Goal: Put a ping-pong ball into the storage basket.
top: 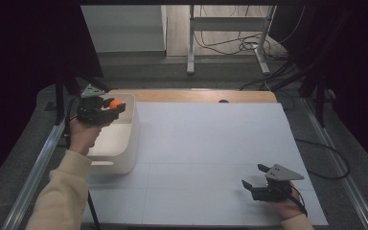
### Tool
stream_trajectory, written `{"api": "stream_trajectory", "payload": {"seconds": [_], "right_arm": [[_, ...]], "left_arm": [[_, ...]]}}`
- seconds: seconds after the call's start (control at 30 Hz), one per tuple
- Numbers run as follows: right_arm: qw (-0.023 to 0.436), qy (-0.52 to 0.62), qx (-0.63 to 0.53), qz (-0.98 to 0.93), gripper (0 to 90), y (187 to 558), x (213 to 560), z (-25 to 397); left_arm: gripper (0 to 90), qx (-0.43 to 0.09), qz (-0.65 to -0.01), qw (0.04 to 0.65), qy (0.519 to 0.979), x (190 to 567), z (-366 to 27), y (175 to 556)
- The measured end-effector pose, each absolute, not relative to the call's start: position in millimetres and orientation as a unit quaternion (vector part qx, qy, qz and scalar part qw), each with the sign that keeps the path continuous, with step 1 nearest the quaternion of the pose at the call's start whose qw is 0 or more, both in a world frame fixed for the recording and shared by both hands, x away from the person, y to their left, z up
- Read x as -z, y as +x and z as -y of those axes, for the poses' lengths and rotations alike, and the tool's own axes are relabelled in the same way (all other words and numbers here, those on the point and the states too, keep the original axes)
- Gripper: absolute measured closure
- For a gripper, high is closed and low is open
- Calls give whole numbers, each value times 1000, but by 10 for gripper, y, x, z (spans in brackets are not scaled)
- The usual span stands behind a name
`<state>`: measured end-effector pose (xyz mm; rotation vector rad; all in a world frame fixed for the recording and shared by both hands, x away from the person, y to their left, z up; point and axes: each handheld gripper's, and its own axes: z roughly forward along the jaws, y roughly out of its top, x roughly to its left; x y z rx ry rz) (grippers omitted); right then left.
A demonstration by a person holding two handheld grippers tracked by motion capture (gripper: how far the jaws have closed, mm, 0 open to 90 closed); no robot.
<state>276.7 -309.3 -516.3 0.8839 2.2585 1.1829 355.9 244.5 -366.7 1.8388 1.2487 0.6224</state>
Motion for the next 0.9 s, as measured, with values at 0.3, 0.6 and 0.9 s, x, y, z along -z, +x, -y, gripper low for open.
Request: {"api": "stream_trajectory", "payload": {"seconds": [0.3, 0.6, 0.9], "right_arm": [[219, 319, -427, -817, 148, 2769, 5166, 3091], [220, 319, -427, -817, 147, 2768, 5166, 3091], [220, 320, -426, -817, 148, 2770, 5169, 3087]], "left_arm": [[499, -250, -510, 397, 721, 3709, -2555, 3590], [499, -250, -529, 383, 715, 3765, -2663, 3654], [499, -243, -539, 359, 722, 3854, -2655, 3779]]}}
